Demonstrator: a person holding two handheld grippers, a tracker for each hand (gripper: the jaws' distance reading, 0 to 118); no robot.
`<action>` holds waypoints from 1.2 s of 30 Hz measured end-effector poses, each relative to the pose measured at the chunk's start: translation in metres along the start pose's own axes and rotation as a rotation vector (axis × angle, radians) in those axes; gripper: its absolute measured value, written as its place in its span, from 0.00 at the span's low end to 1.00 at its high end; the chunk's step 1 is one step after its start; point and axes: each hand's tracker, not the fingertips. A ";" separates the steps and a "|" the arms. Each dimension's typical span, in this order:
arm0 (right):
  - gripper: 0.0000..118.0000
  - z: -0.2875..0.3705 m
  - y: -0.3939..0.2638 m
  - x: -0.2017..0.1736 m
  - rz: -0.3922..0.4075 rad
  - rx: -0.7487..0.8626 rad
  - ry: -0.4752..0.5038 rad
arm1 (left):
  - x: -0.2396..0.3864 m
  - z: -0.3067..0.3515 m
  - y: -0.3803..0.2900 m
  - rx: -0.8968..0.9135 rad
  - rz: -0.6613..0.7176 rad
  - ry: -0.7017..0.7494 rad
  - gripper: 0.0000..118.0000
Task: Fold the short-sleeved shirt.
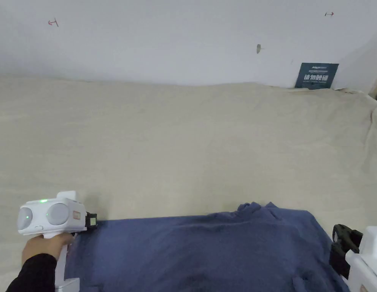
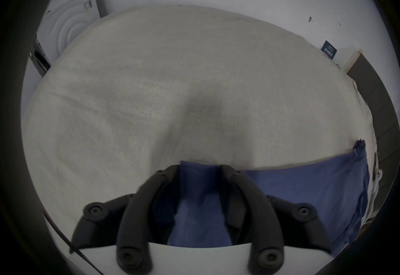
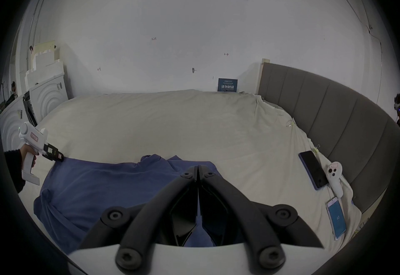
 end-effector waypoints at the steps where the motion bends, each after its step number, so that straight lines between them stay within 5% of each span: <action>1: 0.00 -0.005 0.001 0.003 -0.012 -0.015 0.003 | 0.007 0.006 -0.003 0.001 -0.011 0.005 0.07; 4: 0.02 -0.032 0.008 0.016 -0.058 -0.084 0.024 | 0.014 0.014 -0.003 0.017 -0.058 0.003 0.00; 8: 0.18 -0.088 0.022 0.032 -0.067 -0.197 0.047 | 0.015 0.049 -0.008 0.119 -0.051 -0.062 0.00; 11: 0.58 -0.137 0.029 0.038 -0.039 -0.295 0.056 | 0.012 0.073 -0.009 0.158 -0.060 -0.101 0.00; 13: 0.62 -0.168 0.032 0.039 -0.019 -0.353 0.056 | 0.011 0.082 -0.008 0.166 -0.068 -0.106 0.00; 17: 0.62 -0.221 0.029 0.034 0.056 -0.470 0.039 | 0.008 0.092 -0.007 0.182 -0.074 -0.116 0.00; 21: 0.54 -0.248 0.021 0.027 -0.017 -0.557 0.046 | 0.005 0.088 -0.008 0.175 -0.072 -0.113 0.00; 25: 0.32 -0.241 0.011 0.015 0.041 -0.555 0.066 | 0.002 0.085 -0.011 0.164 -0.064 -0.111 0.00; 27: 0.03 -0.232 0.014 0.014 0.033 -0.549 0.083 | 0.001 0.084 -0.013 0.161 -0.060 -0.107 0.00; 31: 0.03 -0.203 0.021 0.011 0.077 -0.462 0.097 | -0.003 0.088 -0.019 0.168 -0.028 -0.107 0.00; 36: 0.03 -0.130 0.046 0.027 0.039 -0.332 0.157 | -0.006 0.108 -0.030 0.193 -0.008 -0.100 0.00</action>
